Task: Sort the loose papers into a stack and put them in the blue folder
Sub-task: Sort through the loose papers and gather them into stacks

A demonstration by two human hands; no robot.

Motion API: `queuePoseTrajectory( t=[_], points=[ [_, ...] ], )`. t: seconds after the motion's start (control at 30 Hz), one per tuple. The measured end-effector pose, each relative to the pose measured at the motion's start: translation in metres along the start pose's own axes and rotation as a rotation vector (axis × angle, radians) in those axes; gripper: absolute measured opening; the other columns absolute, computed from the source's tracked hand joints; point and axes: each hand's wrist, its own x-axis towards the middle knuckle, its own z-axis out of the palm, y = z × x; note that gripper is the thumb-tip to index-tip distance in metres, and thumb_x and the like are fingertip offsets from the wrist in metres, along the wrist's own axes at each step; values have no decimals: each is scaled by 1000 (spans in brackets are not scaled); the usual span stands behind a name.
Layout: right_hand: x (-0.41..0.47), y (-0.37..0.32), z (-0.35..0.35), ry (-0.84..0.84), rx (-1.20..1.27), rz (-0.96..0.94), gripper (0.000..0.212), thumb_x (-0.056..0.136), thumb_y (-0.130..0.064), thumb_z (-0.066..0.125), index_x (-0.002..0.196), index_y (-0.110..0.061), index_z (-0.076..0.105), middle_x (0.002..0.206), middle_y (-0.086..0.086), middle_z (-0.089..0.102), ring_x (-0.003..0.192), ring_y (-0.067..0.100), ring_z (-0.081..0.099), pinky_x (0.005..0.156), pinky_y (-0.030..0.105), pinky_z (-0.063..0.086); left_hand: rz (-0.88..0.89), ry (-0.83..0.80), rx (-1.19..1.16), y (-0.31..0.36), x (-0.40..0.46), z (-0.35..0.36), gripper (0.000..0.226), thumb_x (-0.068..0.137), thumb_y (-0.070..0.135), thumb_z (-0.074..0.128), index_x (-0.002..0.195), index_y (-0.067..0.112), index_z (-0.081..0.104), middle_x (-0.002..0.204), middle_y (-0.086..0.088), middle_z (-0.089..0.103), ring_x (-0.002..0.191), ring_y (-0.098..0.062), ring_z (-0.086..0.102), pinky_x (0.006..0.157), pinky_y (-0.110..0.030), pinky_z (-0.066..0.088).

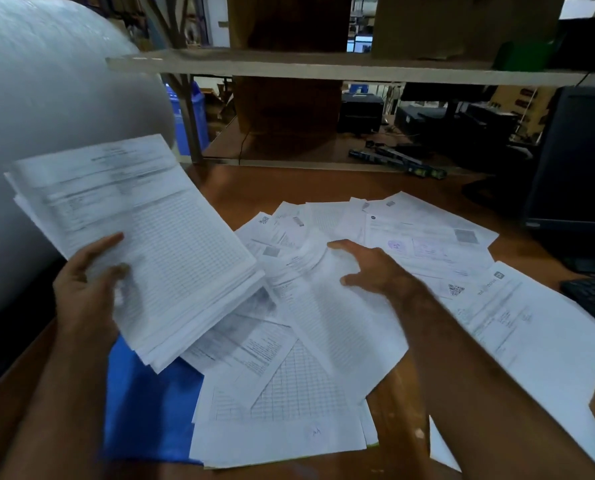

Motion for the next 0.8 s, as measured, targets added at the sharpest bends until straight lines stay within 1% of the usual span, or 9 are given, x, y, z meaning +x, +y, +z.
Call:
queuePoseTrajectory(
  t=[0.07,0.13,0.27,0.33,0.4,0.47,0.63,0.7,0.8],
  points=[
    [-11,2,-12,137,143,-78,42,96,-15,67,133,-35,63,141,-8,60,122,7,52,109,25,38,-86,-103,23,6,-6,5,58,81,-17,61,126,17,71,132,3,67,112,-16,63,82,-17,57],
    [-21,4,-30,321,217,-96,26,101,-22,61,122,-33,71,135,-9,64,119,2,52,116,35,40,-170,-246,68,9,-18,16,59,83,-18,61,123,24,73,126,12,66,109,-13,63,83,-24,58],
    [-48,-9,-70,540,670,-152,29,99,-28,65,127,-33,71,135,-12,65,121,10,62,104,41,52,-290,-443,65,-1,-43,45,63,84,-22,58,126,23,70,117,13,73,109,-18,68,72,-22,58],
    [-60,-21,-81,562,1076,-239,35,97,-20,68,131,-27,68,134,-8,66,116,14,67,96,42,58,-319,-484,84,-7,-53,57,65,85,-21,59,124,29,72,130,4,68,115,-25,66,73,-24,58],
    [-67,-34,-80,511,1259,-308,44,95,-19,68,138,-26,62,137,-3,65,117,16,68,94,39,59,-350,-508,68,-6,-60,69,64,86,-19,59,125,31,72,135,1,64,114,-24,66,71,-23,59],
    [-71,-40,-64,434,1144,-297,57,88,-23,74,143,-25,57,141,-2,61,119,14,66,95,34,58,-340,-556,72,0,-70,80,63,88,-16,60,128,32,70,137,3,62,116,-19,64,75,-21,58],
    [-69,-25,3,240,466,-127,74,79,-48,83,145,-43,50,148,-18,48,132,3,47,114,31,40,-269,-616,51,12,-80,99,72,86,-12,66,136,39,63,137,19,60,127,-14,57,93,-31,57],
    [-68,-21,16,186,557,-125,71,80,-49,82,143,-51,49,149,-19,46,133,2,46,112,30,41,-258,-627,54,21,-82,103,75,85,-10,68,139,41,59,133,25,59,124,-9,57,88,-27,59],
    [-73,-19,22,64,921,-179,64,86,-23,82,140,-46,55,147,-17,51,131,6,54,107,34,50,-260,-614,45,25,-82,105,68,94,-1,62,142,47,51,131,32,52,118,0,54,85,-17,56]
  ],
)
